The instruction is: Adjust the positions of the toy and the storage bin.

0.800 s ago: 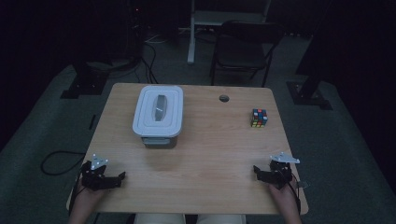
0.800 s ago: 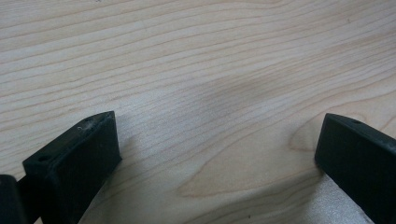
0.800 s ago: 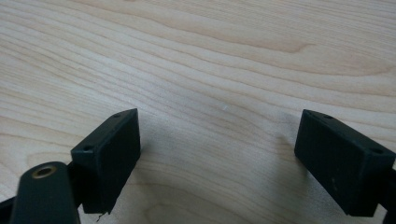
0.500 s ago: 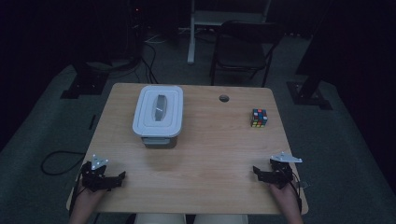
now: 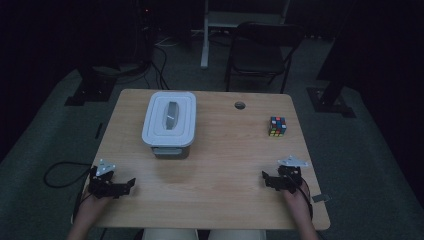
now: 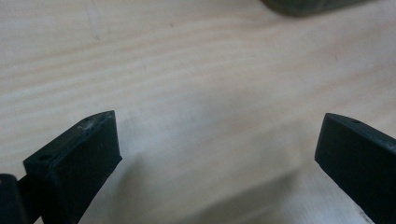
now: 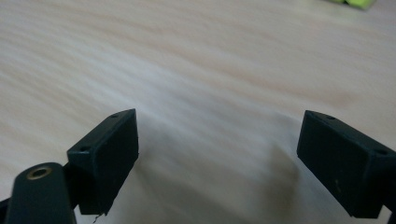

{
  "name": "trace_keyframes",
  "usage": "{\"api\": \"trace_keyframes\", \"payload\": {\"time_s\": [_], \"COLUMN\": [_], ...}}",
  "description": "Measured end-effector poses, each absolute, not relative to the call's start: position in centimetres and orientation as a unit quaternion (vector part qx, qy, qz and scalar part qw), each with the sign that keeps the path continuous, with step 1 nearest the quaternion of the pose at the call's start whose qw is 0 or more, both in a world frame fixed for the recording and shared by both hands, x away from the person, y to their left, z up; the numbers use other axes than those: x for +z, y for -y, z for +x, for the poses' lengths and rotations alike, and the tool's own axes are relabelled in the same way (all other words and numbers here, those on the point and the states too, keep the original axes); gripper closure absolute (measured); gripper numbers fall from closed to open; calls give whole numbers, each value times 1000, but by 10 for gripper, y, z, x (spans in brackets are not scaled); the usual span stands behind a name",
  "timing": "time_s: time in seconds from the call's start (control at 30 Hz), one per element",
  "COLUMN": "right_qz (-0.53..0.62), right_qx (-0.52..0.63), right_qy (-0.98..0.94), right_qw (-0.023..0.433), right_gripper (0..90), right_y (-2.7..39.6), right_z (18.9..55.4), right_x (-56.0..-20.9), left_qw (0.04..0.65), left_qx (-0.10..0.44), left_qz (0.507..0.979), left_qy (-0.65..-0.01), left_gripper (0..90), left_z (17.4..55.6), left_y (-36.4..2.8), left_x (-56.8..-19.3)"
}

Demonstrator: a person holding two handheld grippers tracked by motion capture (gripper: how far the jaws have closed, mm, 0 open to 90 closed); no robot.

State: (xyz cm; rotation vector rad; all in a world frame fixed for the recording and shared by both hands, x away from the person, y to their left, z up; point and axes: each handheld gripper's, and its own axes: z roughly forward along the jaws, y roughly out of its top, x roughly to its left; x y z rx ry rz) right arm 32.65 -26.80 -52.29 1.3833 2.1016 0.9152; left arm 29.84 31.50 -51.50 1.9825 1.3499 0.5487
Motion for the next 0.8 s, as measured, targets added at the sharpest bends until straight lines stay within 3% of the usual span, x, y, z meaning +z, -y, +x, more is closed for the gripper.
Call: {"api": "trace_keyframes", "payload": {"time_s": [0.27, 0.67, 0.8], "right_qz": [481, 456, 454], "right_qx": [348, 372, 371], "right_qy": [-766, -779, -779], "right_qw": [247, 215, 221], "right_gripper": [127, 139, 139], "right_y": [230, 177, 163], "right_z": [358, 404, 417], "right_x": [-513, -516, -517], "left_qw": [348, 328, 327], "left_qx": [235, 275, 257], "left_qz": [751, 745, 741], "left_qy": [-510, -511, -528], "left_gripper": [8, 8, 8], "left_z": [328, 381, 396], "left_y": [-316, -311, -309], "left_x": [-509, -506, -508]}}
